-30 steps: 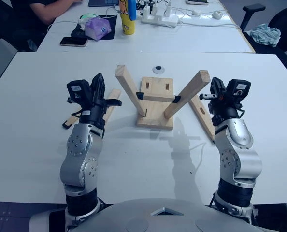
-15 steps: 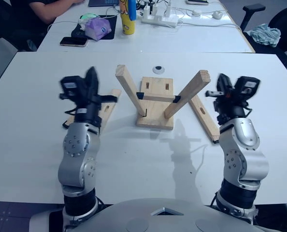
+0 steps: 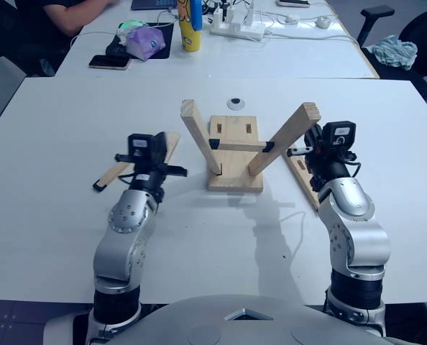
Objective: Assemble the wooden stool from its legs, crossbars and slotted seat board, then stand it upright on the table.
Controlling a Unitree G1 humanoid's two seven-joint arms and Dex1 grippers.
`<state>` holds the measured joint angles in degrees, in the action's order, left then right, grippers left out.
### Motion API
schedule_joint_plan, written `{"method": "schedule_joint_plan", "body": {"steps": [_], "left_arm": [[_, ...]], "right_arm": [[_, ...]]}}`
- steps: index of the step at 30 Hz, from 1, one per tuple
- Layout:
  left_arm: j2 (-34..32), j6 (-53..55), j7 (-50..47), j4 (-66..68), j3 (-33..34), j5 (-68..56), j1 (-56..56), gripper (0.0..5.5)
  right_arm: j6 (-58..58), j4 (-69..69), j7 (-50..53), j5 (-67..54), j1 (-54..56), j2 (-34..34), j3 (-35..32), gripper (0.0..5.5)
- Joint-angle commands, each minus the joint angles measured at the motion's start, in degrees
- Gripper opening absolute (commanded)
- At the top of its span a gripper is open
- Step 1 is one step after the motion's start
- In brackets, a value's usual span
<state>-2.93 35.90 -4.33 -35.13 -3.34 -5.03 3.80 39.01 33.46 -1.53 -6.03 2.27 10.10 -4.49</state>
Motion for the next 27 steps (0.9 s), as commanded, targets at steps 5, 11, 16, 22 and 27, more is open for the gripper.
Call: {"method": "schedule_joint_plan", "body": {"steps": [5,11,16,22,27], "left_arm": [[-0.05,-9.46,-5.98,-5.49,6.63,7.10,-1.43,0.01],[-2.84,-1.90,9.91,1.67,-14.89,3.30,-4.31,0.01],[-5.08,7.48,10.17,1.76,-15.92,4.60,-2.63,0.01],[-4.12,9.56,4.36,0.58,-9.13,8.21,-0.52,0.01],[-3.31,2.29,-3.24,-2.97,0.66,12.68,-0.61,0.01]], "right_arm": [[-1.78,-0.28,3.62,-2.45,2.37,-3.02,-9.22,0.00],[-2.06,3.33,-7.52,-5.50,1.84,-0.68,7.93,0.00],[1.11,0.10,-4.22,-2.01,0.37,1.46,4.84,0.00],[2.27,-0.45,-1.32,-0.05,0.23,1.52,1.14,0.00],[0.72,-1.07,2.25,-0.98,1.27,-0.57,-6.07,0.00]]}}
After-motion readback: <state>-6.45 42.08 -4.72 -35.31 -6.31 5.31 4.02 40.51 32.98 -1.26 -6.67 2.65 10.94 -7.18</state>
